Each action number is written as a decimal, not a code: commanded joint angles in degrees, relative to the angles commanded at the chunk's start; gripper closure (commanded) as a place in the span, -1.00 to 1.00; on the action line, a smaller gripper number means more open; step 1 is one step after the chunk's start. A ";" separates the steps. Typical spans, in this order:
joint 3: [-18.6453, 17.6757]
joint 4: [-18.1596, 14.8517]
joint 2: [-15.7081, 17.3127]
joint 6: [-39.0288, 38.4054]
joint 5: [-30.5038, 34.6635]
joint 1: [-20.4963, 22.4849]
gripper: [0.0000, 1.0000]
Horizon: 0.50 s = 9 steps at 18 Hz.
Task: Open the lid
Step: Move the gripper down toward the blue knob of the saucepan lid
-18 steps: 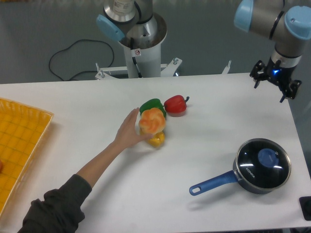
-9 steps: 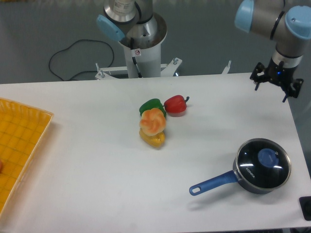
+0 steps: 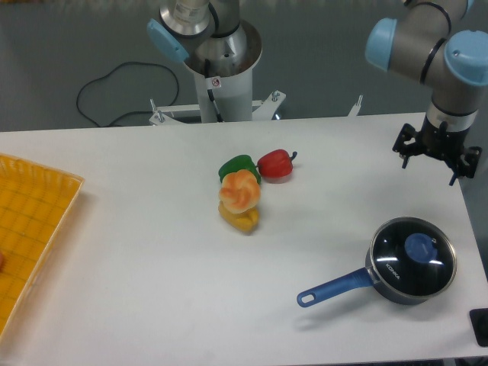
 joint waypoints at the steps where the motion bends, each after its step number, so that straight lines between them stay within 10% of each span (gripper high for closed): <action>1: 0.26 0.01 -0.61 1.32 0.09 -0.70 -1.00; 9: 4.48 -0.52 -6.59 7.13 0.26 -5.45 -1.00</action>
